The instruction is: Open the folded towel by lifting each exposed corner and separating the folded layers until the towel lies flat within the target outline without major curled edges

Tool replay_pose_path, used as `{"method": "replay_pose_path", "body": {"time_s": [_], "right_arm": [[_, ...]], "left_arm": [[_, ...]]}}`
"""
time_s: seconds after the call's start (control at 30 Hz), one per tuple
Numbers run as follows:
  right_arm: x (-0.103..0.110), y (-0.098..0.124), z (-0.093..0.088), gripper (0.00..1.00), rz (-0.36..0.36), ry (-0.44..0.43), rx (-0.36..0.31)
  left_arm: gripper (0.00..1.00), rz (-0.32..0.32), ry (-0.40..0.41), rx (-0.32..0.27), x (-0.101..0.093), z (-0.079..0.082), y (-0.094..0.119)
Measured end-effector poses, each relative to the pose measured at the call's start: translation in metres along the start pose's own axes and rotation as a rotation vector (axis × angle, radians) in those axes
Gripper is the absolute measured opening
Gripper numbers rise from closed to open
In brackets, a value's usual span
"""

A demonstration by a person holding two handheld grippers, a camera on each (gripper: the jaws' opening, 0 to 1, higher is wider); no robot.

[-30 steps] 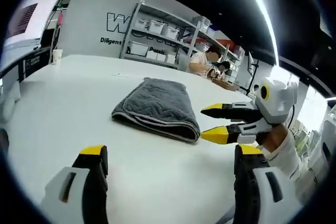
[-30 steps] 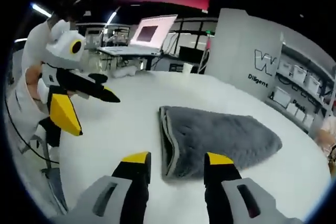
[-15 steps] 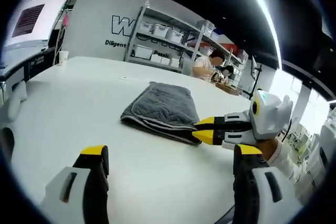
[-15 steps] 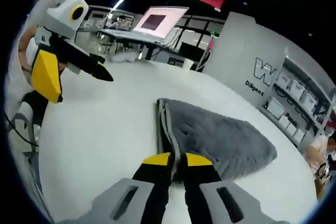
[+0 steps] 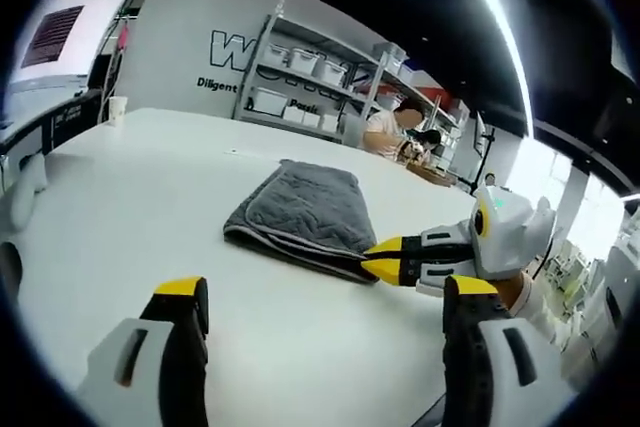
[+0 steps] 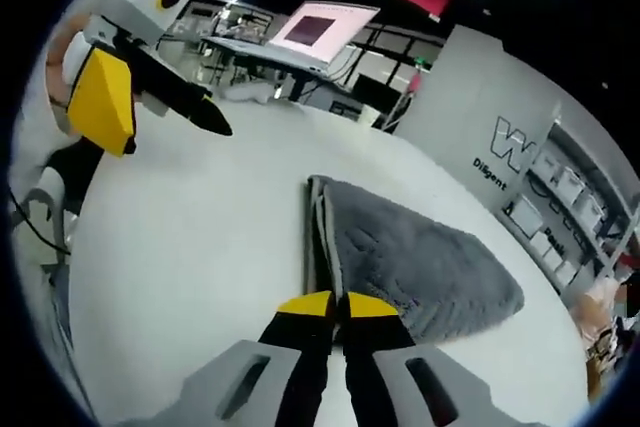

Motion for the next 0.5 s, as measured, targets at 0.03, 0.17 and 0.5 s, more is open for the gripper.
{"method": "replay_pose_path", "body": {"time_s": [0.03, 0.17, 0.5], "right_arm": [[0.000, 0.000, -0.002, 0.00, 0.009, -0.001, 0.000], [0.001, 0.002, -0.010, 0.00, 0.045, -0.013, -0.007], [-0.002, 0.015, -0.022, 0.00, 0.048, 0.022, 0.049]], "left_arm": [[0.97, 0.002, 0.004, -0.001, 0.000, 0.000, 0.000], [0.96, 0.001, 0.019, -0.011, 0.001, 0.003, -0.001], [0.95, -0.015, 0.016, -0.008, -0.008, 0.006, -0.007]]}}
Point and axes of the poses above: the point that each gripper's makers call its tool centre point, and the gripper's own axes: y roughly backward along the fingers, x roughly to its left, z roughly out of its top, the point moved 4 cm from there along y, roughly backward along the fingers, and after that the axes turned 15 degrees about z, right-handed, at the moved point
